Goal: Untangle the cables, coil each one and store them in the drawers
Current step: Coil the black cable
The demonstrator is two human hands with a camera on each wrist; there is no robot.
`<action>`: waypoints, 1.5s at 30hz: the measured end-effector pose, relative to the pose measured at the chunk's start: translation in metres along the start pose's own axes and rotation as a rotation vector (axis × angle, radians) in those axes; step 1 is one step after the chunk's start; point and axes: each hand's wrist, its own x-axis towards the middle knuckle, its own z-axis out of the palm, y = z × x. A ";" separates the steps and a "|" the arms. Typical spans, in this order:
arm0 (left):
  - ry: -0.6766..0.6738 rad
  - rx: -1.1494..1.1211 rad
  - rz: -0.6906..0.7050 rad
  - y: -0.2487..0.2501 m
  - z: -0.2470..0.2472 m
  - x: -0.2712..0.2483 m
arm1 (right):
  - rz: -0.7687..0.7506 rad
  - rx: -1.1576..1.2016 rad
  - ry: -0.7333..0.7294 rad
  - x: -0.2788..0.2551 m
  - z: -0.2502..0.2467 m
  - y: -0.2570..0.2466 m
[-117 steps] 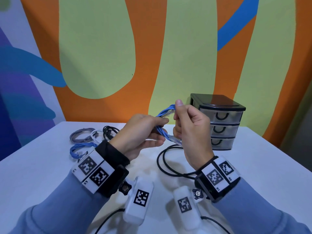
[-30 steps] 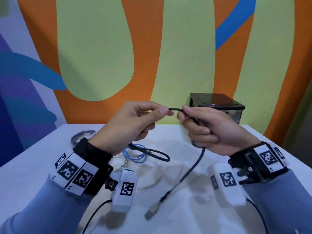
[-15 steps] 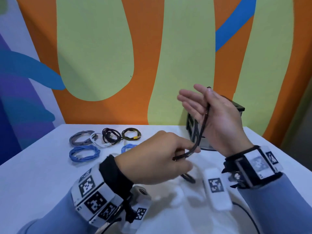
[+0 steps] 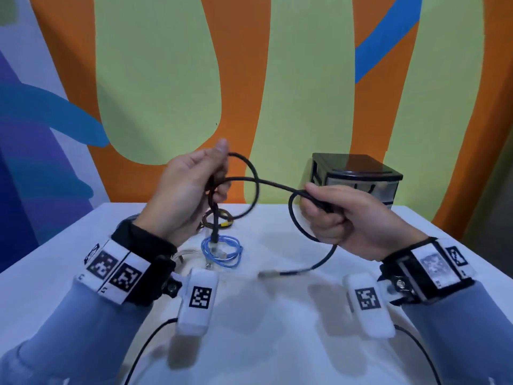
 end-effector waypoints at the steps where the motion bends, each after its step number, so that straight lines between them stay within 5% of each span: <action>1: 0.115 -0.080 -0.045 0.000 -0.003 0.004 | 0.005 0.058 0.020 0.000 -0.003 0.001; 4: 0.380 -0.406 -0.131 -0.003 -0.018 0.010 | 0.038 0.211 0.163 0.006 -0.007 0.004; 9: 0.444 -0.502 -0.152 -0.005 -0.016 0.011 | 0.029 0.404 0.352 0.015 -0.014 0.007; 16: -0.143 -0.116 -0.424 0.019 -0.023 0.001 | -0.084 0.549 0.582 0.011 -0.030 0.006; 21: -0.090 0.052 -0.402 0.015 -0.032 0.005 | -0.112 0.556 0.568 0.004 -0.035 0.002; 27: -0.439 0.501 -0.406 0.005 -0.009 -0.015 | -0.079 0.517 0.387 0.002 -0.016 -0.007; 31: -0.480 0.552 -0.444 0.005 0.014 -0.029 | -0.068 0.531 0.307 0.000 -0.012 -0.011; 34: -0.531 0.727 -0.355 0.001 0.027 -0.035 | -0.115 0.617 0.264 -0.001 -0.009 -0.014; 38: -0.806 0.876 -0.190 0.000 0.038 -0.045 | -0.243 0.766 0.334 -0.002 -0.010 -0.014; 45: -0.992 0.638 0.033 0.015 0.054 -0.066 | -0.414 0.954 0.397 0.008 -0.009 -0.003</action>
